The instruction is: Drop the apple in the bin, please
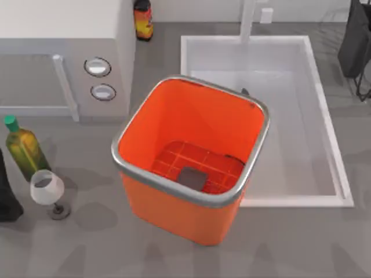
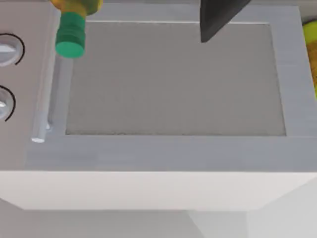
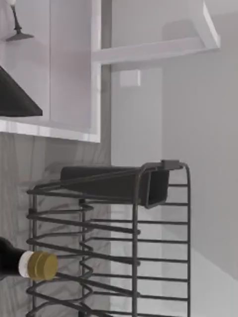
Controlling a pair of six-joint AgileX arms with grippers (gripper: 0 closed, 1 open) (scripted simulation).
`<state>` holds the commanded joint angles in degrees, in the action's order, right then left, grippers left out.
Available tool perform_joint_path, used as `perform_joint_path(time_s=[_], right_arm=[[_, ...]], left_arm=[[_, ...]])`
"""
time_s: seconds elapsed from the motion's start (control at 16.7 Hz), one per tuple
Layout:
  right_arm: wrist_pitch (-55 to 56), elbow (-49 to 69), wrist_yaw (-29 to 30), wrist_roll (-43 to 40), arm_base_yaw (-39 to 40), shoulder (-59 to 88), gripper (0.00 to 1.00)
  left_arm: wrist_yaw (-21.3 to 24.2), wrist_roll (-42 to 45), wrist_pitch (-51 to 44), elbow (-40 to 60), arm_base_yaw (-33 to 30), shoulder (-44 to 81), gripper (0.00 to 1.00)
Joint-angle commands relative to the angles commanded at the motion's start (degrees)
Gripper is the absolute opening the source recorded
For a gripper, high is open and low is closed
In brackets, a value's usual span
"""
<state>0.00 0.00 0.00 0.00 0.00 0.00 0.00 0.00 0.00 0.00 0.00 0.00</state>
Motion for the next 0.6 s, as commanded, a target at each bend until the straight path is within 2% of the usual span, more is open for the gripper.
perform_joint_path(time_s=[0.3,0.6], right_arm=[[-2.85,3.34,0.00,-1.39,-1.25,3.69,1.00],[-14.64,16.65,-0.69,-7.15,-5.66,21.98,1.00]], left_arm=[[0.00,0.00,0.00,0.00,0.00,0.00,1.00],[0.00,0.00,0.00,0.00,0.00,0.00,1.00]])
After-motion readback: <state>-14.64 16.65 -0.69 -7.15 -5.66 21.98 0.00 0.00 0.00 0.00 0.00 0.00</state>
